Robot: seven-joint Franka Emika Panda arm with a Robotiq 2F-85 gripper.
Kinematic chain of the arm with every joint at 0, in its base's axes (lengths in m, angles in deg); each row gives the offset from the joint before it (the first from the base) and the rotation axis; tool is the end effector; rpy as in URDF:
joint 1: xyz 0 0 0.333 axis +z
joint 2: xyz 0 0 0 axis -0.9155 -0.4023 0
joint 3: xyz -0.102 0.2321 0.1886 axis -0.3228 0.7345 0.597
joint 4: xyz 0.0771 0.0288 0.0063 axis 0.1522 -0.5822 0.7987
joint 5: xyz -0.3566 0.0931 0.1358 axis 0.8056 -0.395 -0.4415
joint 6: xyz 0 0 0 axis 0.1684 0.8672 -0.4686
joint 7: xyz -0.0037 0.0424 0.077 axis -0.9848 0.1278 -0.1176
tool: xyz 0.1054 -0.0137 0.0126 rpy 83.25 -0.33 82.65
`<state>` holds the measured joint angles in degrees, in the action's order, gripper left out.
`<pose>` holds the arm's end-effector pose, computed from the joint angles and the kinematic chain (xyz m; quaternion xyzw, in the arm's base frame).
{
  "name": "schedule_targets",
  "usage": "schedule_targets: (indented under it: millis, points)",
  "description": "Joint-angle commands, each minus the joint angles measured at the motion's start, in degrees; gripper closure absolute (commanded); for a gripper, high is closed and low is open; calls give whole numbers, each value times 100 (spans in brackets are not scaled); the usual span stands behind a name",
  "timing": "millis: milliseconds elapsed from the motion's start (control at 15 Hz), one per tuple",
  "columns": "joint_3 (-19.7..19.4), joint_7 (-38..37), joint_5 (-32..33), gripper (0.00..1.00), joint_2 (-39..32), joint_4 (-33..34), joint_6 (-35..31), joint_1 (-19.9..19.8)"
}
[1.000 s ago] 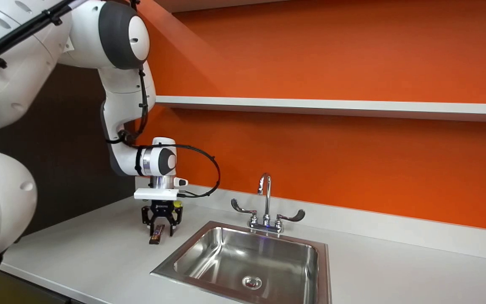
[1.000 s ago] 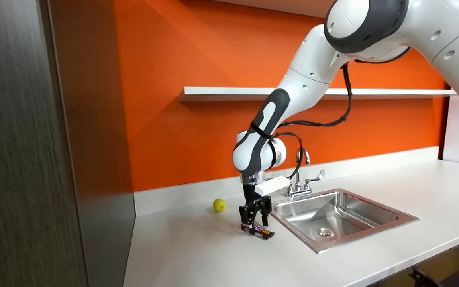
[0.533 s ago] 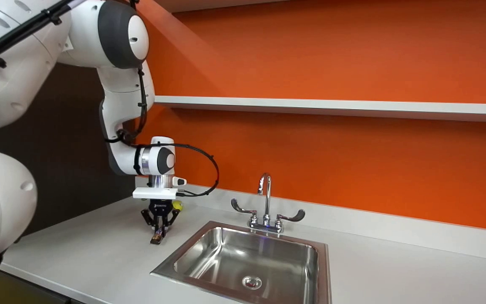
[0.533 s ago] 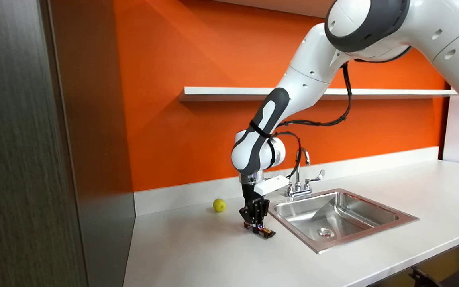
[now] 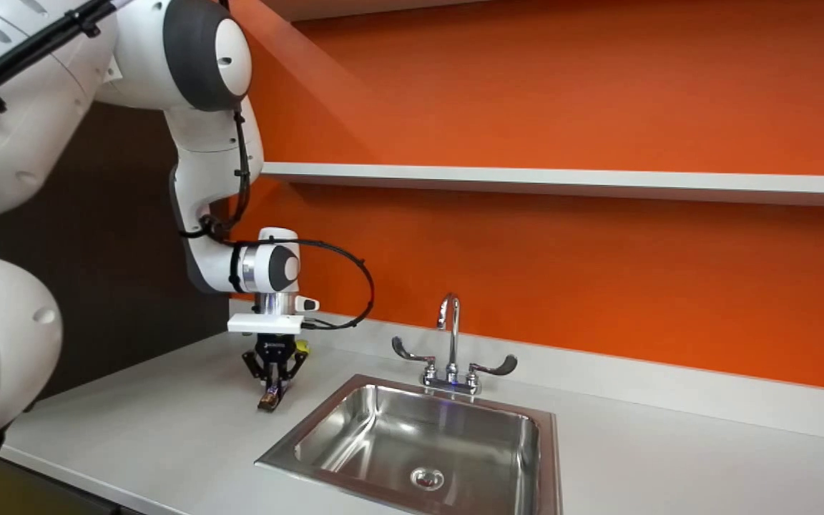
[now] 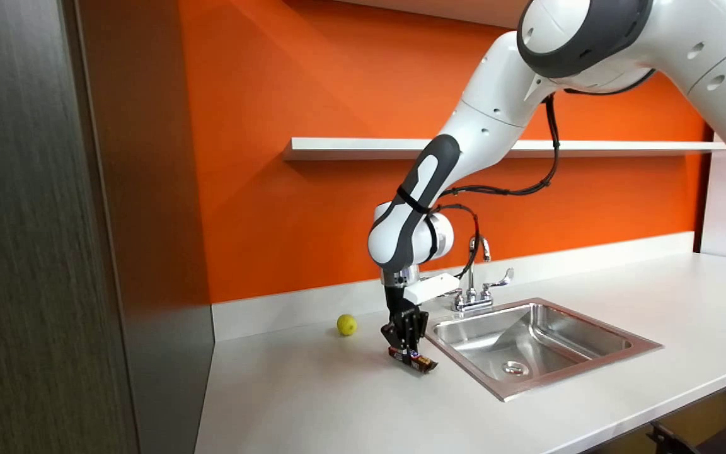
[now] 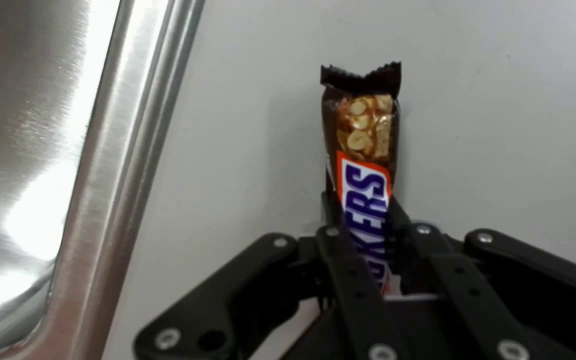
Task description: Put the brown packet inside the sink.
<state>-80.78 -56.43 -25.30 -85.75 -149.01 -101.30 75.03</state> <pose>0.5832 0.1289 0.1678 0.9798 0.1903 -0.0582 0.0185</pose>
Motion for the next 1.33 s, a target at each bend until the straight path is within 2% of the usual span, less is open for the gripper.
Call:
schedule_targets:
  millis: [0,467,1267]
  points:
    - [33,-95,-42,95,490,-320,167,-101]
    - [4,-60,-370,95,856,-590,146,-422]
    - [-423,168,-1377,95,635,-406,108,-1640]
